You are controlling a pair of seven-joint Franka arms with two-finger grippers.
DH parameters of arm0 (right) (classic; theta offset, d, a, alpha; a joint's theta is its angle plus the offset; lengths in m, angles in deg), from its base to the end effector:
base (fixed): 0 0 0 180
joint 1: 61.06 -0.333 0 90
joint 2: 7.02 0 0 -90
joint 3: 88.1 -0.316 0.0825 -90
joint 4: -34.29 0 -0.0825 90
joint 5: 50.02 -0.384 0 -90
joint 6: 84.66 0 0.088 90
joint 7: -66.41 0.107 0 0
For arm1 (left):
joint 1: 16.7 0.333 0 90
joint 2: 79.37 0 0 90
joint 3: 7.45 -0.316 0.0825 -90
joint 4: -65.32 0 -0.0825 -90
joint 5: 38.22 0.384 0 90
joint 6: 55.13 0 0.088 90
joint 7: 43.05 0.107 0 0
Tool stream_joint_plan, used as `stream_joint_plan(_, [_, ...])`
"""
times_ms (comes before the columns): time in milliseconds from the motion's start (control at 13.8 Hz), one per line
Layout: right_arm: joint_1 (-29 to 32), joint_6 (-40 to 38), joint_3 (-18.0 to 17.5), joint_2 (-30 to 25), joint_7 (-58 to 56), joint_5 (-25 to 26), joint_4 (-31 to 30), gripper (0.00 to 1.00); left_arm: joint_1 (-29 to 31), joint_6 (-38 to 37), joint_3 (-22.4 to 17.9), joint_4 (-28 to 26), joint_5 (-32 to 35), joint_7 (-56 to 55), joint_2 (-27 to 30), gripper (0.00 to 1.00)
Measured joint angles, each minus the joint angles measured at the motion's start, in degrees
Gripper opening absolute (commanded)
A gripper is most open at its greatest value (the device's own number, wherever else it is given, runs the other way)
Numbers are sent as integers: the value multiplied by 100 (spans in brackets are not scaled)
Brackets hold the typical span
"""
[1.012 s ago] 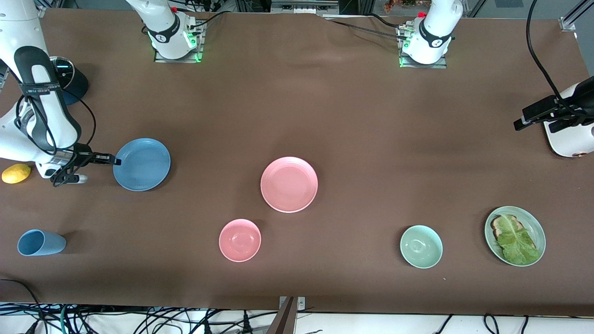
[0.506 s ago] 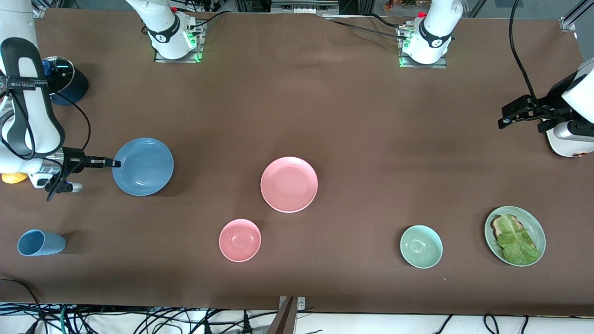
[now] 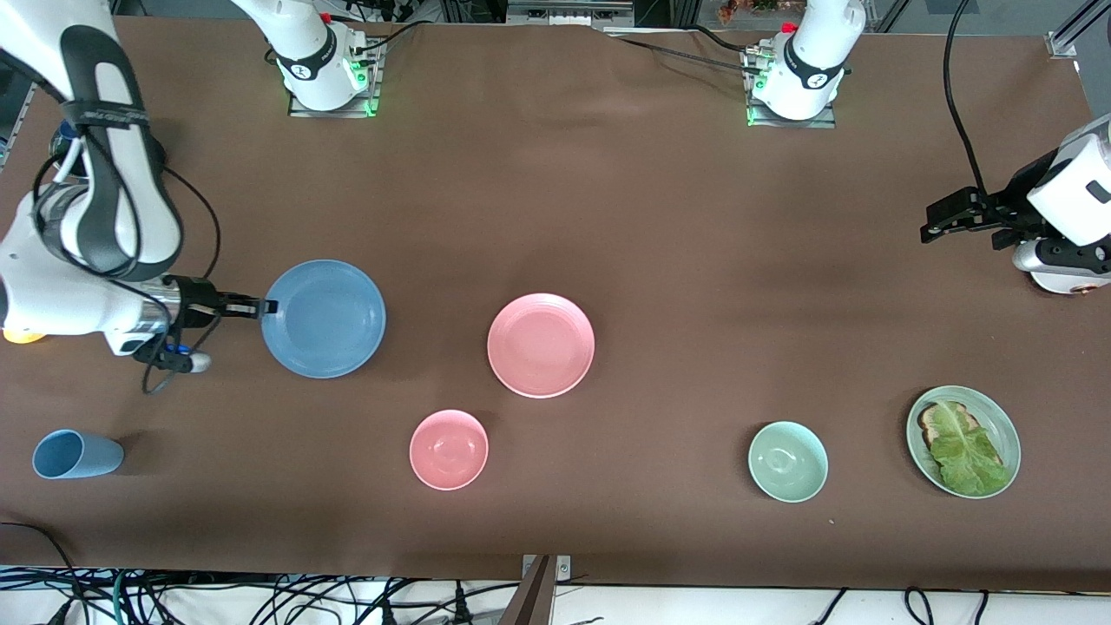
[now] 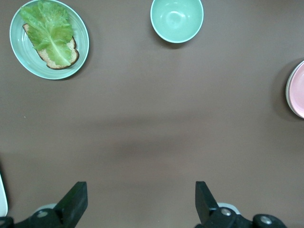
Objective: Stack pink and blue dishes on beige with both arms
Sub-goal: 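Grip the blue plate rim and drag it onto the pink plate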
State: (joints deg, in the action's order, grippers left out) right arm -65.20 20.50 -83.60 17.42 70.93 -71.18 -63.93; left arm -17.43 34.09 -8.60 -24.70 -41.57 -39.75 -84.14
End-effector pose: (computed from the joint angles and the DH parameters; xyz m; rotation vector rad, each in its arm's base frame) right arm 0.6283 0.0292 0.3246 -2.7943 0.3303 0.4425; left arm 0.5753 -0.0026 0.5763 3.0773 -0.0742 -0.1468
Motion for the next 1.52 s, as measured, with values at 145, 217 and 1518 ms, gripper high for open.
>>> stream_joint_plan(145, [-478,143,-14,-3,622,-13,118,0,-1,0,2,-9,33,3,0,100])
stream_joint_plan(217, [-737,300,-22,0,988,-30,144,0,-1,0,8,-9,108,4,0,100])
stream_joint_plan(1518, [-2791,2994,-223,982,3217,-100,116,0,-4,-66,142,-9,270,7,20,100])
